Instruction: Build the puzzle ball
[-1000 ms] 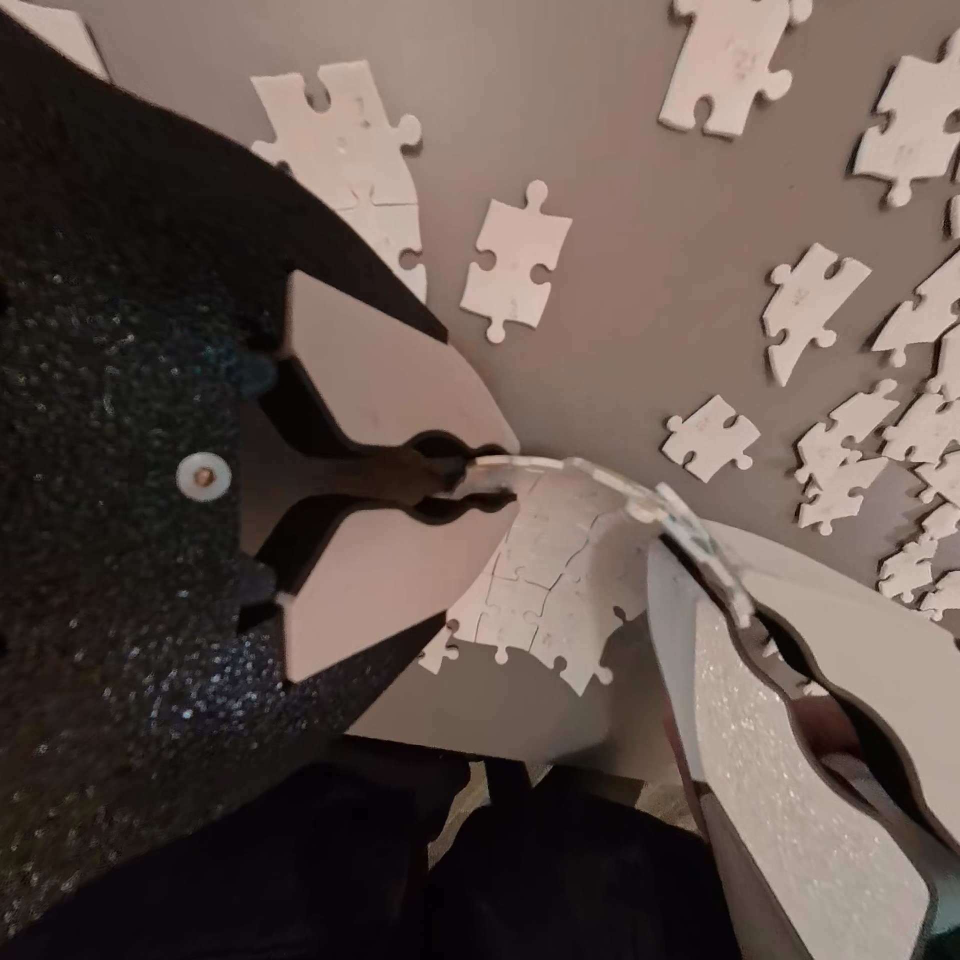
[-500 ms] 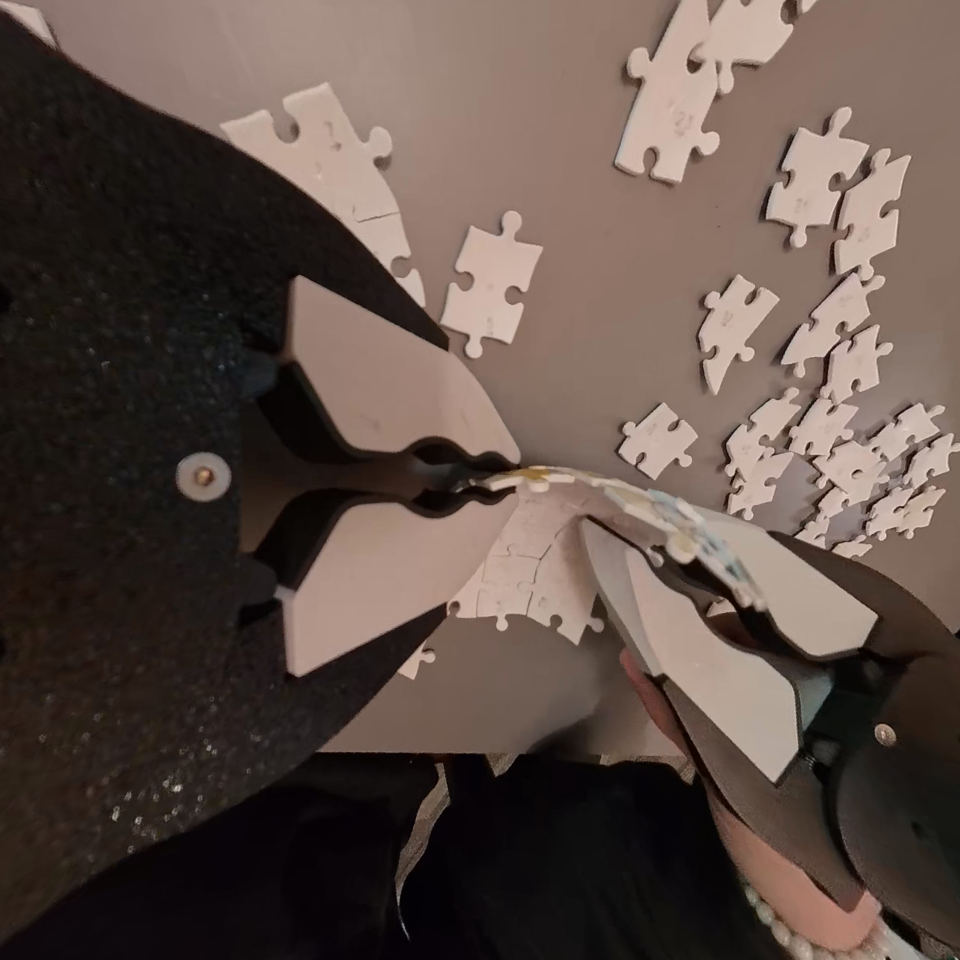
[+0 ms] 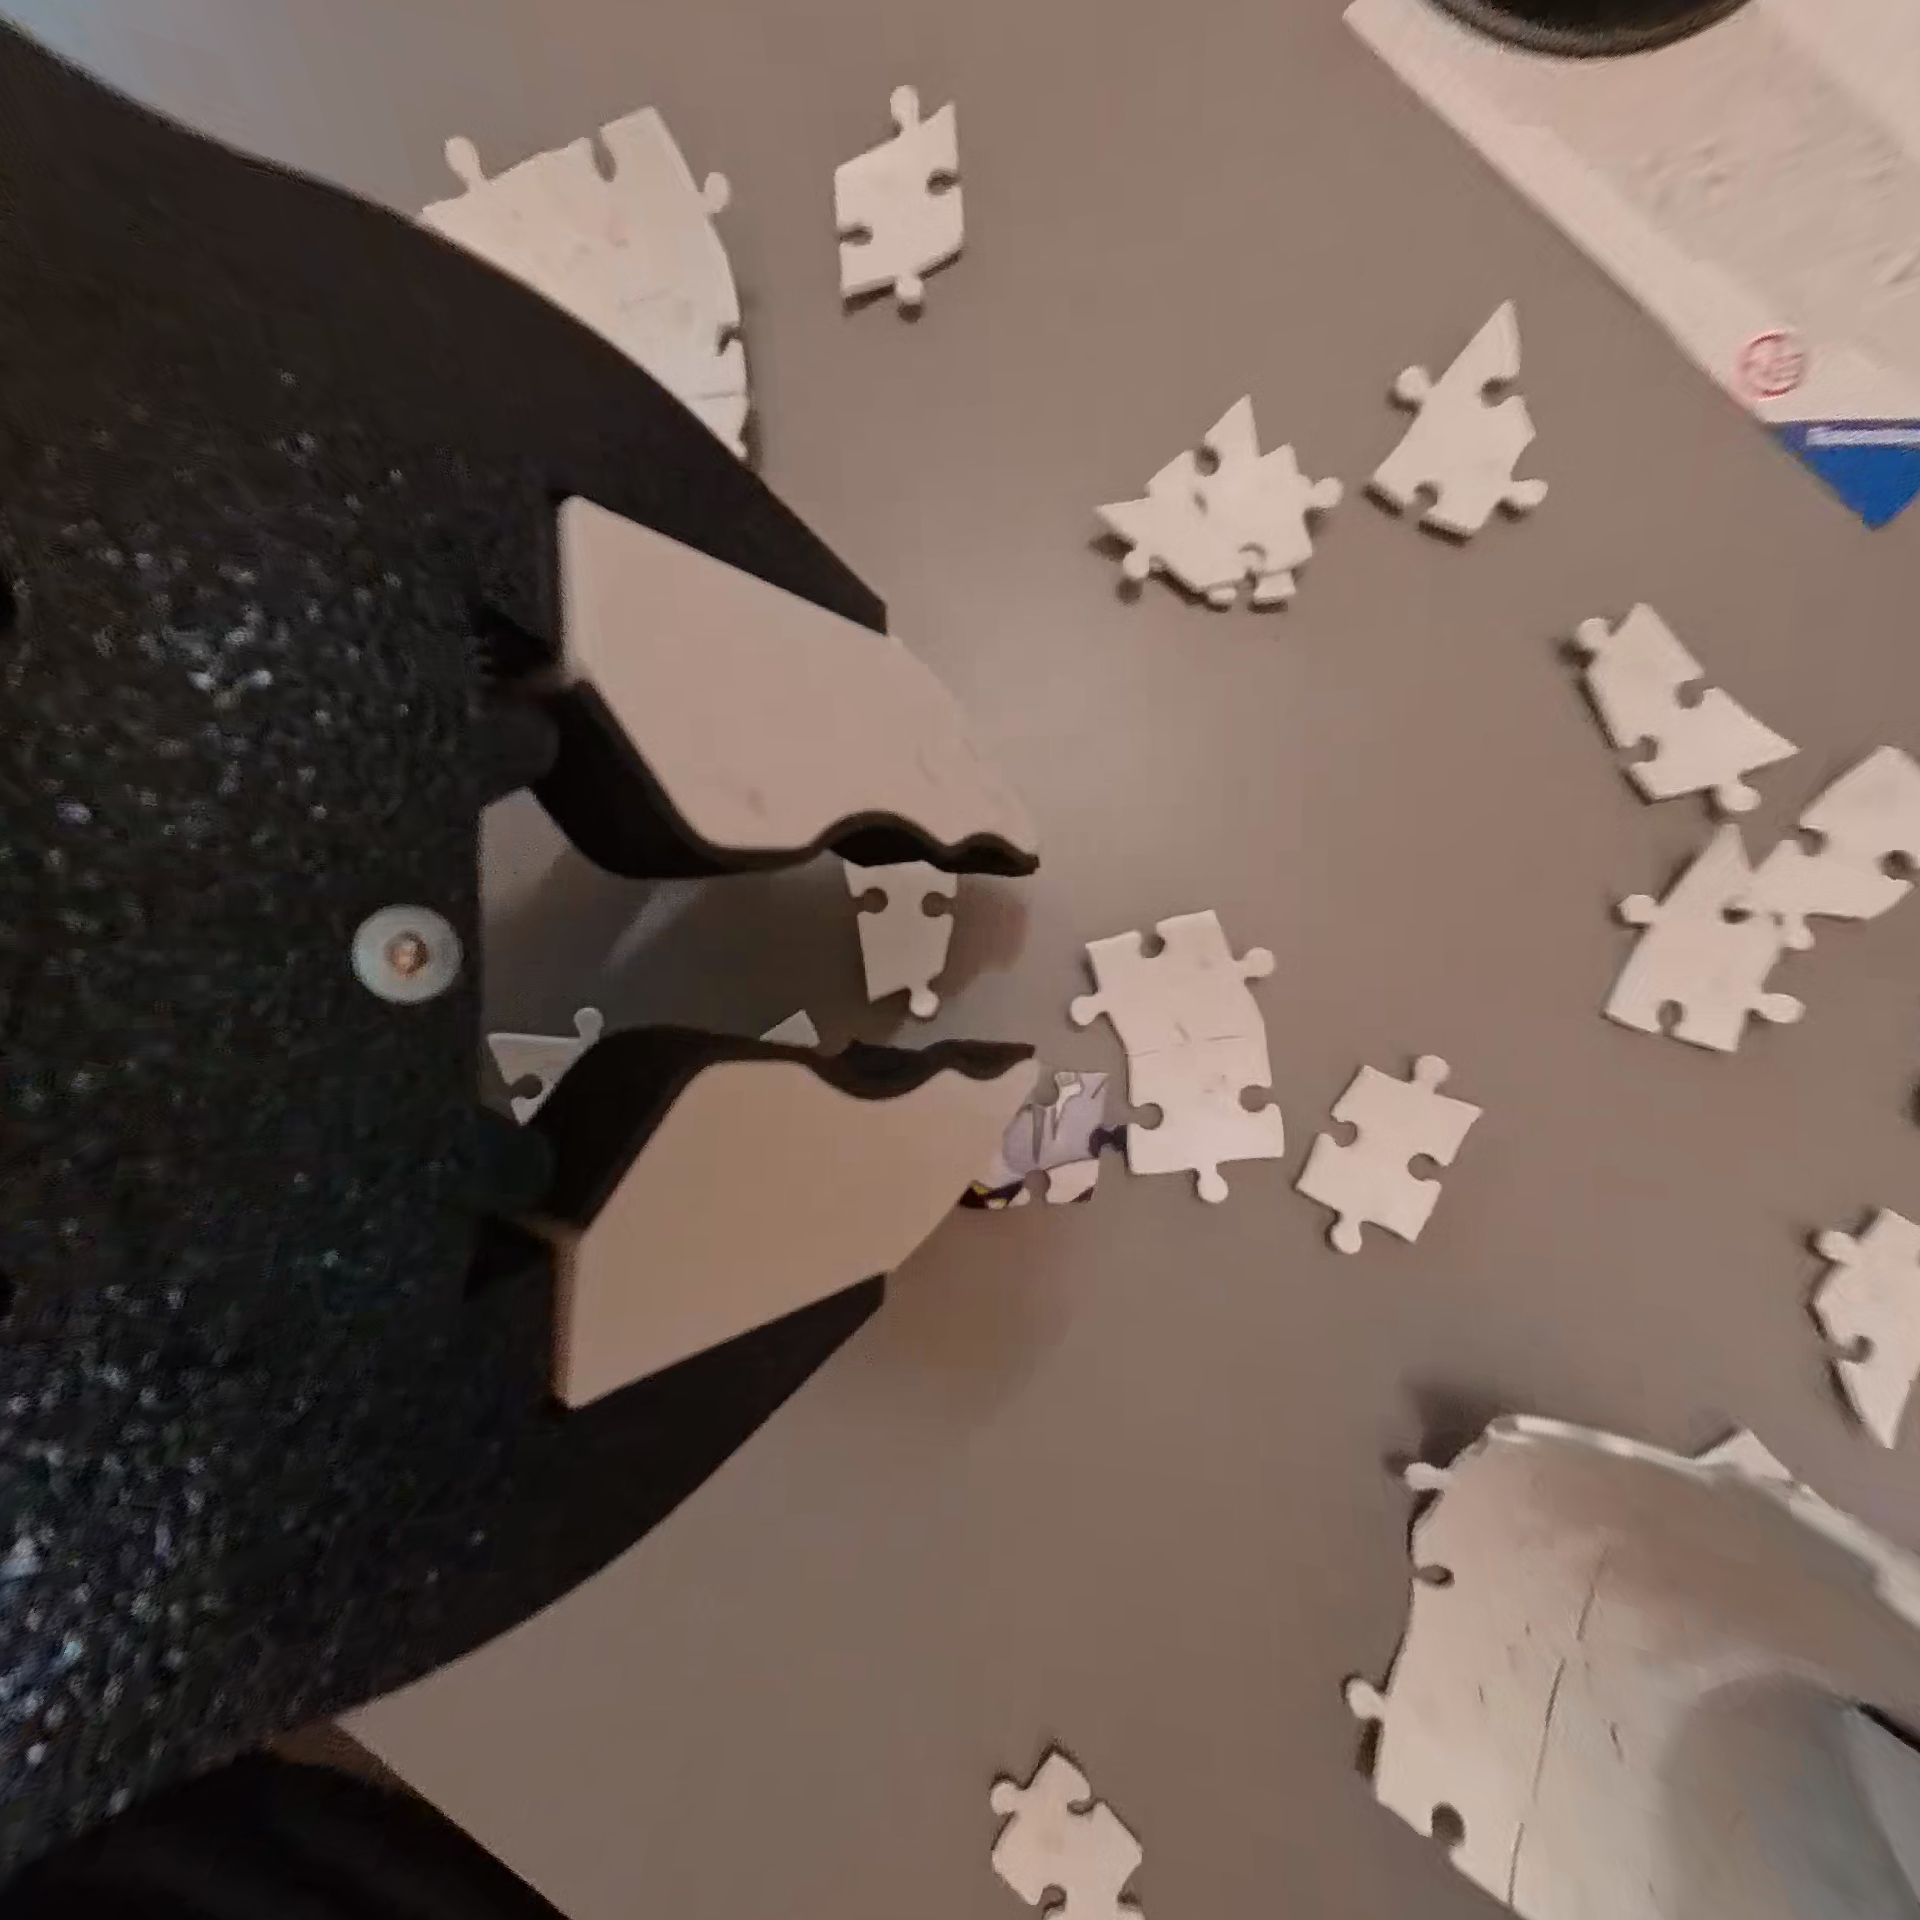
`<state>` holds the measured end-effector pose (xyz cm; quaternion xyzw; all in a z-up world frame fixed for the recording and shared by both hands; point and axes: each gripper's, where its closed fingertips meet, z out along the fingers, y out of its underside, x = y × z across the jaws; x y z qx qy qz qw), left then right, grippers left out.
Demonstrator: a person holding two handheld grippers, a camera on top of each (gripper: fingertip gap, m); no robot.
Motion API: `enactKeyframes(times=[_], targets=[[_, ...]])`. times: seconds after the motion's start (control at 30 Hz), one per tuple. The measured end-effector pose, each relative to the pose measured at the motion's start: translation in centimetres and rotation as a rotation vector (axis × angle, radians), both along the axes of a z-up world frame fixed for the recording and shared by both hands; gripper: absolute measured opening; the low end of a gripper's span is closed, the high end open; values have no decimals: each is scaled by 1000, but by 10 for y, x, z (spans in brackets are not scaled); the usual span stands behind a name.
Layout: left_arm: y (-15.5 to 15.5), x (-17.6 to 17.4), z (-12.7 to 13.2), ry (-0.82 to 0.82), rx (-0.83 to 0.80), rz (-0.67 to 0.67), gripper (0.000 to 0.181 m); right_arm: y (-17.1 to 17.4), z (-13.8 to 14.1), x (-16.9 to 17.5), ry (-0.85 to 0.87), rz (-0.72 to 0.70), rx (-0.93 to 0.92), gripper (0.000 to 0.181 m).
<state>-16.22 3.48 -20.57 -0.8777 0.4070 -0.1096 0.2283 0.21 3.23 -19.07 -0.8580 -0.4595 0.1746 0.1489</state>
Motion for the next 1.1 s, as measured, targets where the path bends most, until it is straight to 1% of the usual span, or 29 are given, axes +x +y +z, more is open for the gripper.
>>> enactKeyframes(times=[0.03,0.1,0.2,0.23,0.3,0.4,0.53,0.63,0.7,0.77,0.83,0.9,1.0,1.1], targets=[[0,3,-2,-5,-2,5,33,2,-2,0,-27,1,-13,6],[2,12,-5,-18,-1,25,37,5,-4,-2,-60,-4,-40,6],[6,25,-11,-40,-55,112,38,8,-7,-2,-124,-21,-71,7],[7,27,-13,-33,-76,137,43,8,-7,-1,-147,-25,-78,7],[12,28,-18,10,-81,198,62,9,-7,-2,-184,-30,-78,7],[14,34,-22,23,-81,226,60,11,-9,-3,-235,-49,-86,8],[14,38,-22,17,-67,231,60,12,-9,-4,-267,-70,-101,8],[9,46,-21,-7,-55,149,39,15,-9,-3,-295,-80,-93,8],[9,48,-20,-17,-25,85,39,16,-9,-4,-304,-84,-79,9],[6,51,-20,-49,3,-7,39,17,-8,-4,-313,-90,-72,9],[-1,57,-20,-102,12,-102,32,17,-6,-3,-331,-88,-58,8],[-5,61,-18,-147,26,-165,26,18,-4,-3,-346,-88,-47,8],[-16,70,-9,-228,54,-277,19,19,-2,-5,-362,-77,-30,8],[-22,74,-2,-252,89,-342,19,19,-3,-5,-367,-75,-27,8]])
